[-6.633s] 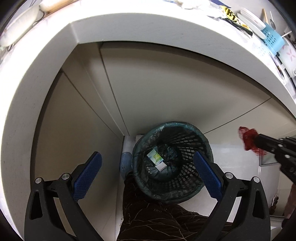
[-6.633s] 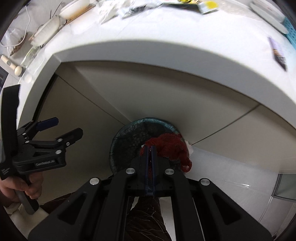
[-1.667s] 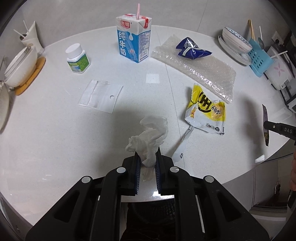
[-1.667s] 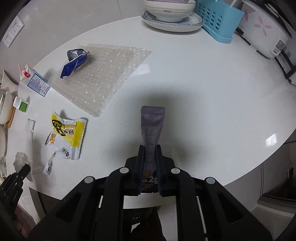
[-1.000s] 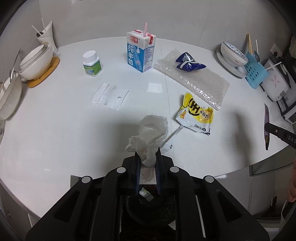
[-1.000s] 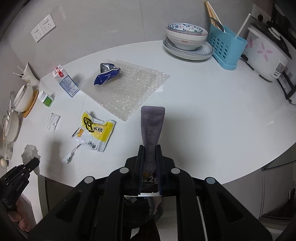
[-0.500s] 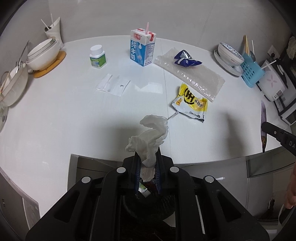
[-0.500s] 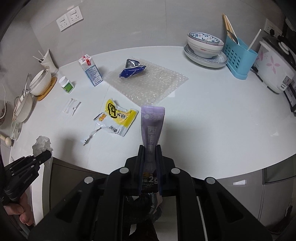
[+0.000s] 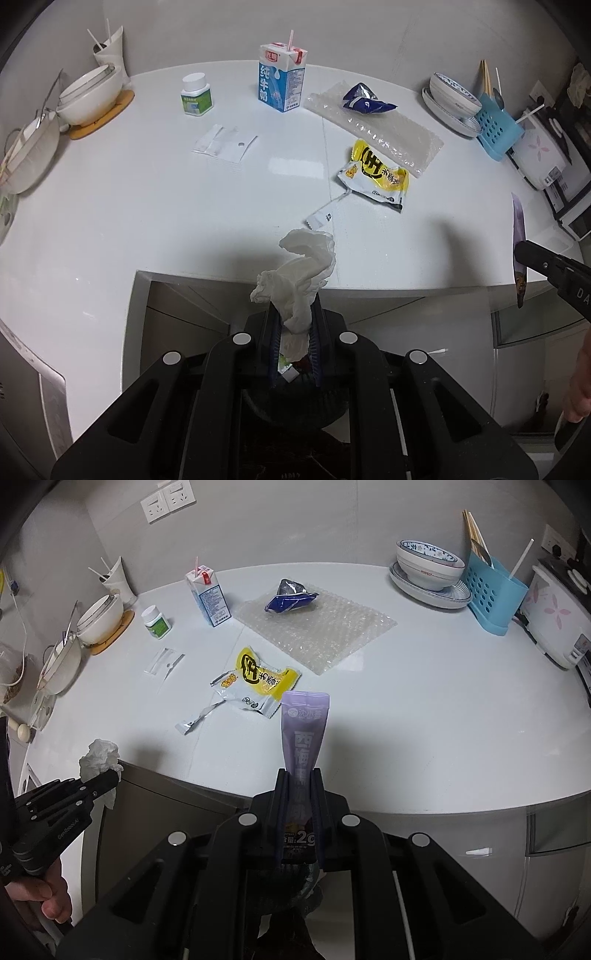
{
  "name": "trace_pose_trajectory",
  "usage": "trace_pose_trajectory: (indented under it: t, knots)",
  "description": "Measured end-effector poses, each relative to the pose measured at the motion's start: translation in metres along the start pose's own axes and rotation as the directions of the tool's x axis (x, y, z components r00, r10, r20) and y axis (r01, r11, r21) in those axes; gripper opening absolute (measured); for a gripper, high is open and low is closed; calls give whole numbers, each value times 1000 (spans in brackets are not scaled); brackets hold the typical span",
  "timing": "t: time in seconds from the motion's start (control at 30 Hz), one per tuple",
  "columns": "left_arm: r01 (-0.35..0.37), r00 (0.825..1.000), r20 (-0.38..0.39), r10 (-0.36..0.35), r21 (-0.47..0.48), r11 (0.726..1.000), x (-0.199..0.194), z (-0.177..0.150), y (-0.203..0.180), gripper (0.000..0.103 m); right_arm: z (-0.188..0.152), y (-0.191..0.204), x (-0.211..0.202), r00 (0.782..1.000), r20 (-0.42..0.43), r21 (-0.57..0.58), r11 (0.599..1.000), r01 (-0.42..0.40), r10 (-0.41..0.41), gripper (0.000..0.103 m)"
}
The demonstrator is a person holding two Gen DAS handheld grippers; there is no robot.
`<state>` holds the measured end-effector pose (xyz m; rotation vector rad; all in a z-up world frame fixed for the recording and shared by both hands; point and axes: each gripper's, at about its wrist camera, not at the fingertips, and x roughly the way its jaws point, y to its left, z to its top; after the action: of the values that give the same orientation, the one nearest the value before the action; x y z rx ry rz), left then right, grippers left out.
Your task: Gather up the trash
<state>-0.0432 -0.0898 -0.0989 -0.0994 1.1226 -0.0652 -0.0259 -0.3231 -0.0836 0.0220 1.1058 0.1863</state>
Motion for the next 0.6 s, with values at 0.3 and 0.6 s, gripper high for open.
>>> trace_pose_trajectory:
  t: [0.3, 0.6]
  knots:
    - [10, 1000, -17, -10, 19, 1000, 7, -22, -6, 13, -23, 11, 6, 1000, -21, -20, 1000, -19, 19, 11]
    - [6, 999, -42, -5, 24, 1000, 21, -45, -4, 13, -49, 18, 18, 998, -49, -27, 999, -33, 31, 11]
